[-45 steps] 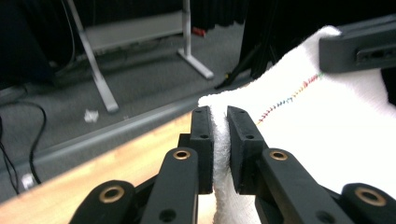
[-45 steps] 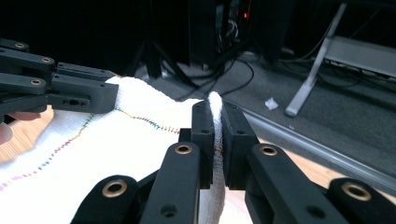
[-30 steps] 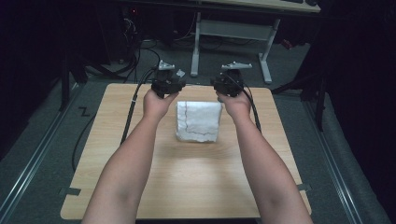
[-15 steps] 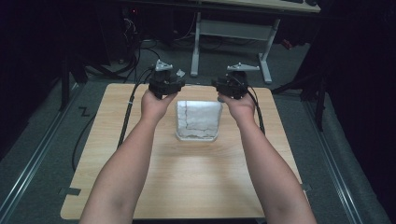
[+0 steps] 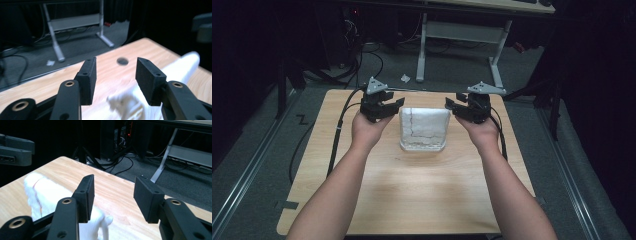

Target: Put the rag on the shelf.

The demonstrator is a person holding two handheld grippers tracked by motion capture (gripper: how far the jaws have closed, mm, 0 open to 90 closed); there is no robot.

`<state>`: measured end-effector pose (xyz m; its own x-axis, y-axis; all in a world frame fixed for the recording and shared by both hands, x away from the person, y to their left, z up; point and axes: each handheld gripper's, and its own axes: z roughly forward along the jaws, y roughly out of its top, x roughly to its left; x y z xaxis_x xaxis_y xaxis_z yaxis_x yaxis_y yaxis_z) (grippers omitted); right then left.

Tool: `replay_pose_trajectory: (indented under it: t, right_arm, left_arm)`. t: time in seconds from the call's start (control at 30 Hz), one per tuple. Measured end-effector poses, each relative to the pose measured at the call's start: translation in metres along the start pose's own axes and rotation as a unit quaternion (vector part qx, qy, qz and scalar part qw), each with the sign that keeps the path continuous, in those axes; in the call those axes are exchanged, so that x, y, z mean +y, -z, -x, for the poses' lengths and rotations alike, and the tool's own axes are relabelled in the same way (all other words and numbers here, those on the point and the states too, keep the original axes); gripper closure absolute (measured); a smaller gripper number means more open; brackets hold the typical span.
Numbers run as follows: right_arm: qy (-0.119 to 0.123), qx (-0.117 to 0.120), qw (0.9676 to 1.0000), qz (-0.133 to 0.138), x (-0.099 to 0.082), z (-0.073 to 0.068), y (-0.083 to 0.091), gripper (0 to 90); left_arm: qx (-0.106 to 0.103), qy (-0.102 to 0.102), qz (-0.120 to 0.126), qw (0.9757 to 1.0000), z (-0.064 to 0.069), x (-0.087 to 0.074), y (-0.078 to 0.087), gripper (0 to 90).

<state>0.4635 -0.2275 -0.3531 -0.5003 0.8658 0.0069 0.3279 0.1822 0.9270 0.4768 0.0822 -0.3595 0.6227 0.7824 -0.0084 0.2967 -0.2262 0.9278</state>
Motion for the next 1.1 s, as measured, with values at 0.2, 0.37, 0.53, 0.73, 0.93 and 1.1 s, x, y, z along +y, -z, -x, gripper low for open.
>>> replay_pose_trajectory:
  t: [0.2, 0.37, 0.53, 0.73, 0.93, 1.1]
  right_arm:
    - [0.026, -0.002, 0.9996, -0.013, -0.024, -0.012, 0.02, 46.9]
    - [0.037, 0.008, 0.999, -0.025, -0.05, -0.023, 0.033, 43.2]
    - [0.043, 0.017, 0.9983, -0.036, -0.083, -0.035, 0.043, 38.5]
    - [0.041, 0.025, 0.997, -0.061, -0.131, -0.049, 0.048, 35.8]
    - [0.031, 0.023, 0.9941, -0.101, -0.182, -0.057, 0.054, 34.8]
    - [-0.008, 0.016, 0.9952, -0.097, -0.205, -0.048, 0.083, 36.2]
  left_arm:
    - [-0.015, -0.016, 0.005, 0.9997, 0.011, -0.029, 0.036, 47.8]
    - [-0.033, -0.014, 0.004, 0.9993, 0.021, -0.067, 0.061, 46.2]
    - [-0.047, -0.003, -0.019, 0.9987, 0.028, -0.11, 0.074, 45.5]
    - [-0.069, 0.021, -0.07, 0.9949, 0.038, -0.164, 0.073, 44.3]
    - [-0.085, 0.026, -0.115, 0.9894, 0.055, -0.208, 0.077, 42.2]
    - [-0.094, -0.006, -0.124, 0.9878, 0.069, -0.209, 0.077, 37.9]
